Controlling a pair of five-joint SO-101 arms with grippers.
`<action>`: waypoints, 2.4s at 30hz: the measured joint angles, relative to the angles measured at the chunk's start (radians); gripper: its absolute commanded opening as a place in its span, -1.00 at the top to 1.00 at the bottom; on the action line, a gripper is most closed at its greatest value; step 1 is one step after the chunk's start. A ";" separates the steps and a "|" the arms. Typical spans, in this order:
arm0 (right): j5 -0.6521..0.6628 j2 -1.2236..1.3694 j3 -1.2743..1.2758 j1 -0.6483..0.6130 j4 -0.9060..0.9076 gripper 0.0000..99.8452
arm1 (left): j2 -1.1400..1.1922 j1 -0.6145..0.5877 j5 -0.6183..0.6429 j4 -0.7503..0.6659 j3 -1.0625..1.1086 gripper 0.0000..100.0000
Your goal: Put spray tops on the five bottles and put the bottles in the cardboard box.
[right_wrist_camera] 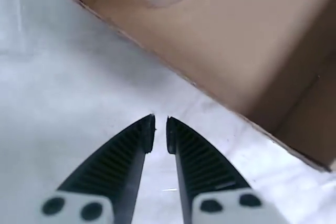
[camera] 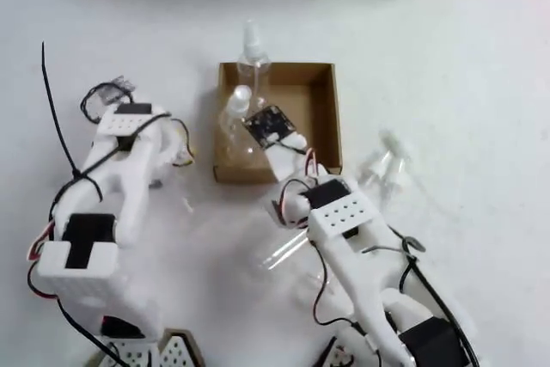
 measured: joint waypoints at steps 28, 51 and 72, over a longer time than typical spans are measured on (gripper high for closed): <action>0.000 0.000 0.000 0.006 0.000 0.96 | 0.000 0.017 -0.594 0.158 -0.029 0.51; 0.000 0.000 0.000 0.006 0.000 0.96 | 0.002 -0.015 -0.594 0.245 -0.121 0.32; 0.000 0.000 0.000 0.006 0.000 0.96 | 0.002 -0.015 -0.522 0.143 -0.081 0.32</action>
